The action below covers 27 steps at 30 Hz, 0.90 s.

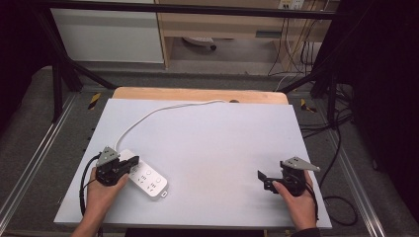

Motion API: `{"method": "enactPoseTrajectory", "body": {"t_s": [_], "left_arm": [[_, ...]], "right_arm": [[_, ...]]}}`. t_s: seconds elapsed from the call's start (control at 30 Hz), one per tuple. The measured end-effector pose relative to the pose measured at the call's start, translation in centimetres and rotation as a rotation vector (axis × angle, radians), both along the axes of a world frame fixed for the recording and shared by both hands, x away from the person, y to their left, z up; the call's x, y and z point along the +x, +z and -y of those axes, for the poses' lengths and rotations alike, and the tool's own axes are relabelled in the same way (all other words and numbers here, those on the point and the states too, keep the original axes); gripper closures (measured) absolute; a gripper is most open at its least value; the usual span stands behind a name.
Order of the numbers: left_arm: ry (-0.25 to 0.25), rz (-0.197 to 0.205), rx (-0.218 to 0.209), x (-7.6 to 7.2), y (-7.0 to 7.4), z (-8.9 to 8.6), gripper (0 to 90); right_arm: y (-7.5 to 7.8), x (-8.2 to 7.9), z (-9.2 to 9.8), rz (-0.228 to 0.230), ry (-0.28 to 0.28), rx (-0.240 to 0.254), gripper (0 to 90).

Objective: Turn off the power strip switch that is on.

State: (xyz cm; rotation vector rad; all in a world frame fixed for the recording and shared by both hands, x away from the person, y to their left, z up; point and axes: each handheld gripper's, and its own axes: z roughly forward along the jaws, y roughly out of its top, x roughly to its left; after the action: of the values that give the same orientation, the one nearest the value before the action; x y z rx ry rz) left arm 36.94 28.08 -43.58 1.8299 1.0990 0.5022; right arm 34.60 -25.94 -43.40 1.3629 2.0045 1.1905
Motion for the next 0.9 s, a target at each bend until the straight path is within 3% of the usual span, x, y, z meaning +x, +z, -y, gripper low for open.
{"method": "enactPoseTrajectory", "body": {"t_s": [0.13, 0.77, 0.9], "left_arm": [[-0.001, -0.009, -0.021, 0.02, 0.0, -0.06, 90.0], [-0.018, -0.009, -0.026, 0.06, -0.1, 0.23, 90.0], [-0.022, -0.009, -0.026, 0.07, -0.08, 0.29, 86.6]], "right_arm": [[-0.01, -0.04, -0.08, -0.004, 0.0, 0.0, 3.2], [-0.02, -0.03, -0.06, -0.004, 0.0, 0.001, 3.2], [-0.04, 0.01, -0.02, -0.002, 0.002, -0.001, 3.1]]}}
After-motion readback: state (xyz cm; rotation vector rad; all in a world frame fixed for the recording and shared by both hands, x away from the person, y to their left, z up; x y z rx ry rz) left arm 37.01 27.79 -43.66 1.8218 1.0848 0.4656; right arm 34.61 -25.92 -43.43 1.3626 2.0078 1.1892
